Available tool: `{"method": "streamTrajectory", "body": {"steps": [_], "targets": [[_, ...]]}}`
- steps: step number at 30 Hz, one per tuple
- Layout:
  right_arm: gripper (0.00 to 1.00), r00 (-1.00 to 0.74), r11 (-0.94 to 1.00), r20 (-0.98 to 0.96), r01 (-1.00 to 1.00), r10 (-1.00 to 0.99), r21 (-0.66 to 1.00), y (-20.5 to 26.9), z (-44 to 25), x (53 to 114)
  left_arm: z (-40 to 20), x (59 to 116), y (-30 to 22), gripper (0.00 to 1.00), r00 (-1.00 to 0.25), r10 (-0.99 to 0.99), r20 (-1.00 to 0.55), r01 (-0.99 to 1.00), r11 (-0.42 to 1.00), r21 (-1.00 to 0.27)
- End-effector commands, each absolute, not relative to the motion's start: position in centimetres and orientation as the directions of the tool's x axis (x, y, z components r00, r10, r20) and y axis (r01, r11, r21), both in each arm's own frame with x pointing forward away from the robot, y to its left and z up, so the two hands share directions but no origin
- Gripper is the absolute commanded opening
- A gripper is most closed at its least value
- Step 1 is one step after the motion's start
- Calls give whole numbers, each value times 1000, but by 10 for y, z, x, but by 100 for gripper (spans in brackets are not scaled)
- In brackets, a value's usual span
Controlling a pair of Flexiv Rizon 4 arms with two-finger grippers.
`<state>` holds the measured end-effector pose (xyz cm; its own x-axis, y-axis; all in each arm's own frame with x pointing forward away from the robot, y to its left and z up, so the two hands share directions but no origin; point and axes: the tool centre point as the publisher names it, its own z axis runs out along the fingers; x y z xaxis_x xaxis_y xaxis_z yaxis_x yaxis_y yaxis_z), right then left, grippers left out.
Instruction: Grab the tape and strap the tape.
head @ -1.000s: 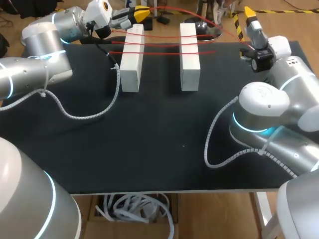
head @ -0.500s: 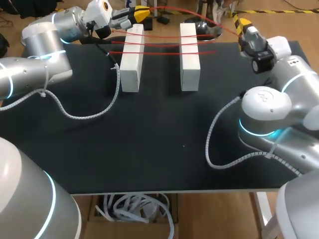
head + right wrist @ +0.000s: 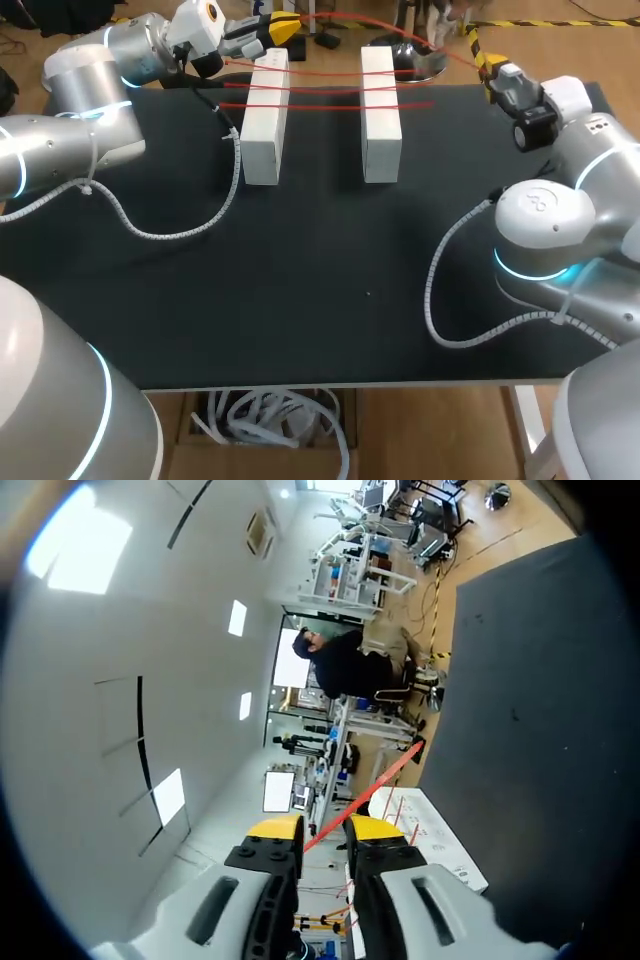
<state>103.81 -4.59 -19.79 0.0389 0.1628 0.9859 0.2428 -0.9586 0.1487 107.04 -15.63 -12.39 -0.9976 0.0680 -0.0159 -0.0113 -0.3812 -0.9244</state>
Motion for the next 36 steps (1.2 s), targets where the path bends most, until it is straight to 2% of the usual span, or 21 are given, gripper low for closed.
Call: {"method": "streamTrajectory", "body": {"steps": [1,12,13,18,22,26,30,31,32,36], "targets": [[17,59,-957,983,245,172,153,-47,-194,1037,-124,1071,-156,0,-997,71,-16,-12,-381,-924],[22,55,-955,982,247,181,162,-49,-193,1040,-124,1071,-156,0,-997,71,-16,-12,-381,-924],[19,53,-955,982,247,182,164,-49,-193,1040,-124,1071,-156,0,-997,71,-16,-12,-381,-924],[17,49,-954,981,246,186,168,-49,-192,1041,-124,1071,-156,0,-997,71,-16,-12,-381,-924],[22,47,-954,981,245,190,173,-50,-191,1044,-124,1071,-156,0,-997,71,-16,-12,-381,-924],[22,45,-953,980,246,194,178,-50,-191,1045,-124,1071,-156,0,-997,71,-16,-12,-381,-924],[20,47,-952,979,248,197,180,-50,-191,1045,-124,1071,-156,0,-997,71,-16,-12,-381,-924],[14,48,-952,979,248,197,180,-50,-191,1045,-124,1071,-156,0,-997,71,-16,-12,-381,-924],[0,48,-952,979,248,198,180,-50,-191,1045,-124,1071,-156,0,-997,71,-16,-12,-381,-924],[0,47,-951,979,248,200,182,-51,-192,1046,-124,1071,-156,0,-997,71,-16,-12,-381,-924]]}}
